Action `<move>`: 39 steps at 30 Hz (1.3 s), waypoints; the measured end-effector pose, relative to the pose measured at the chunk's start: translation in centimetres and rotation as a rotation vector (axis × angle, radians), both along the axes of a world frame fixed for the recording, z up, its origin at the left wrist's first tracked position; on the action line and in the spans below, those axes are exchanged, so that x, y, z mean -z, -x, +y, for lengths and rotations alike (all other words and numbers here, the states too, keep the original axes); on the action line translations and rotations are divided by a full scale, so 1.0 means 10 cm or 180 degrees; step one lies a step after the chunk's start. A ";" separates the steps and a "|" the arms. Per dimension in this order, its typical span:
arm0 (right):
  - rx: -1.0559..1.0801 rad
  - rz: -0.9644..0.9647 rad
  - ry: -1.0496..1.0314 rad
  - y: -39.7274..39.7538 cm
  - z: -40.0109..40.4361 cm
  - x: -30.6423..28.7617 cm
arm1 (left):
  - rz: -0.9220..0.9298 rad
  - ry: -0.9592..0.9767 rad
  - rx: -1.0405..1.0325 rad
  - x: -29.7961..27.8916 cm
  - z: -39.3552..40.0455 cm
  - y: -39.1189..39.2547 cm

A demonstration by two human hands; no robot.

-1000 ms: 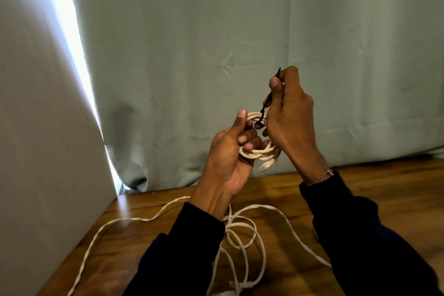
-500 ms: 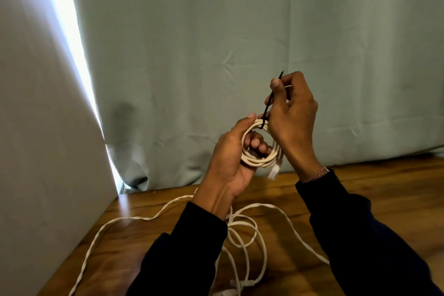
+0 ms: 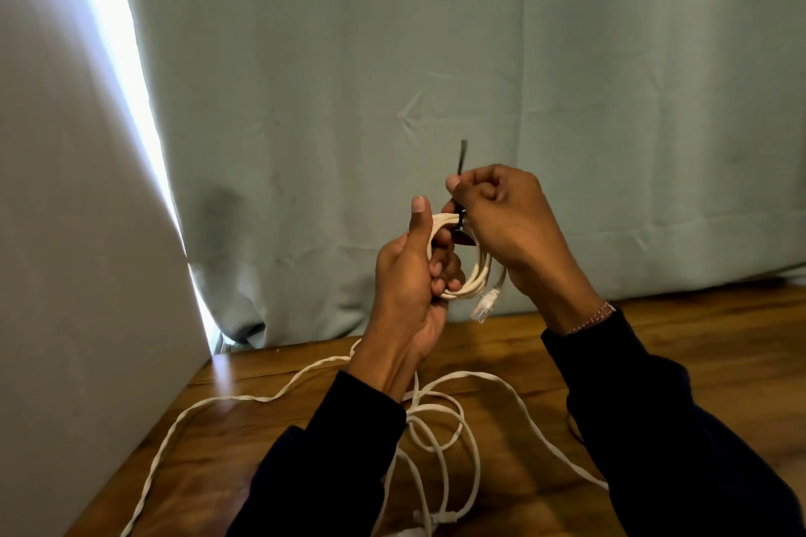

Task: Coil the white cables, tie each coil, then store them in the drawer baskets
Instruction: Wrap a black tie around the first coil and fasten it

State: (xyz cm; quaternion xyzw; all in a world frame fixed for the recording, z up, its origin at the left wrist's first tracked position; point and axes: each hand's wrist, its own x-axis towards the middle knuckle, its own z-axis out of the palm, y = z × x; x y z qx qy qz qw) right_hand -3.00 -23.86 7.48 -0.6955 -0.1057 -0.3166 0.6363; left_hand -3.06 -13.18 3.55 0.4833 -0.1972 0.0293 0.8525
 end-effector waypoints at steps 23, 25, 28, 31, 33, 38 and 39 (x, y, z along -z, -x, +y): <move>0.1005 -0.0939 0.0948 -0.14 -0.07 0.06 | -0.0024 -0.0697 0.0001 -0.06 0.07 0.01; 0.1049 -0.0981 0.1098 -0.12 -0.10 0.04 | -0.0466 -0.1464 -0.0516 -0.07 0.10 -0.01; 0.0899 -0.1093 0.1152 -0.11 -0.09 0.04 | -0.1237 -0.2537 -0.1365 -0.07 0.20 -0.08; 0.0835 -0.1234 0.1294 -0.11 -0.04 0.06 | -0.1624 -0.2556 -0.1360 -0.09 0.28 -0.10; 0.0879 -0.1313 0.1425 -0.13 -0.03 0.07 | -0.1747 -0.2431 -0.1311 -0.11 0.32 -0.10; 0.1223 -0.1504 0.1699 -0.19 -0.03 0.11 | -0.2012 -0.2412 -0.1517 -0.12 0.39 -0.12; 0.1237 -0.1536 0.1697 -0.20 -0.01 0.12 | -0.2058 -0.2461 -0.1574 -0.12 0.40 -0.12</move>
